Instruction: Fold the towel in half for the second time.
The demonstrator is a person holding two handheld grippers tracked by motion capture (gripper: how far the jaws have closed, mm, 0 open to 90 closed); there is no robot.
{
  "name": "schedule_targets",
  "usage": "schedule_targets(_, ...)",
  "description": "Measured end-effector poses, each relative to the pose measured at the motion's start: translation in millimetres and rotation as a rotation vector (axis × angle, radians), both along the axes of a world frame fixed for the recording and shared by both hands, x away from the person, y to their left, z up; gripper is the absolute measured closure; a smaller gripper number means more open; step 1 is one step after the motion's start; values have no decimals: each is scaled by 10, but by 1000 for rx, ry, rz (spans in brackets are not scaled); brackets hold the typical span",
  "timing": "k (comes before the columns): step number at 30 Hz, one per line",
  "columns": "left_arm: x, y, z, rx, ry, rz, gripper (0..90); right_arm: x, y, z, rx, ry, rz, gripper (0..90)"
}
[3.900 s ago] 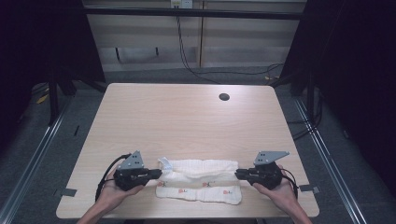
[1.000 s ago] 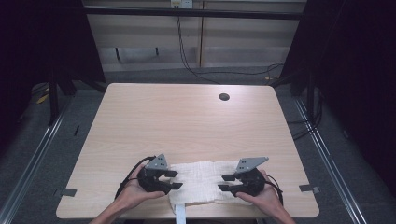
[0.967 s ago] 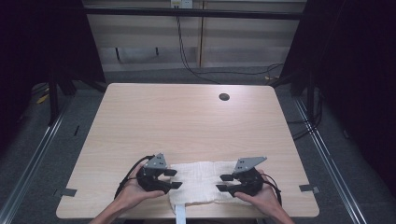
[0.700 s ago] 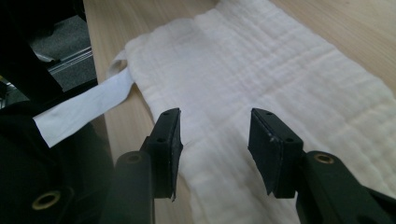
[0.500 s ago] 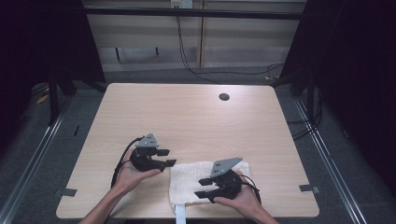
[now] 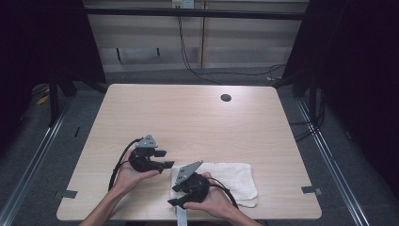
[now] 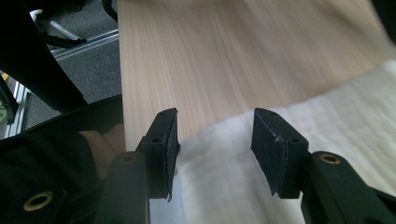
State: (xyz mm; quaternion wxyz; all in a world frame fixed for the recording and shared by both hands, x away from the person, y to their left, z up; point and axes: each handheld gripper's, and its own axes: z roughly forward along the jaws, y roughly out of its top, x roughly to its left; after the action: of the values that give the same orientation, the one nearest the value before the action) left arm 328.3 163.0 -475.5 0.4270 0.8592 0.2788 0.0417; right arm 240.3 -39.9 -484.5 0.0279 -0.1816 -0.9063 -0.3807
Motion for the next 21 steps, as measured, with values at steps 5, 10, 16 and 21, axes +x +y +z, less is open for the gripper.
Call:
schedule_targets(5, 11, 24, -27, 0, 5, 16, 405, -68, 44, -97, -32, -40, 22, 515)
schedule_targets(10, 8, -10, -38, -7, 4, 25, 394, -176, 83, -102, -75, -137, 18, 547)
schedule_targets(16, 6, -49, -69, 8, 22, -2, 406, -89, 28, -113, -55, -131, -30, 782)
schedule_targets(21, 21, -117, -143, 27, 51, -32, 429, -75, 15, -122, -41, -117, -48, 806)
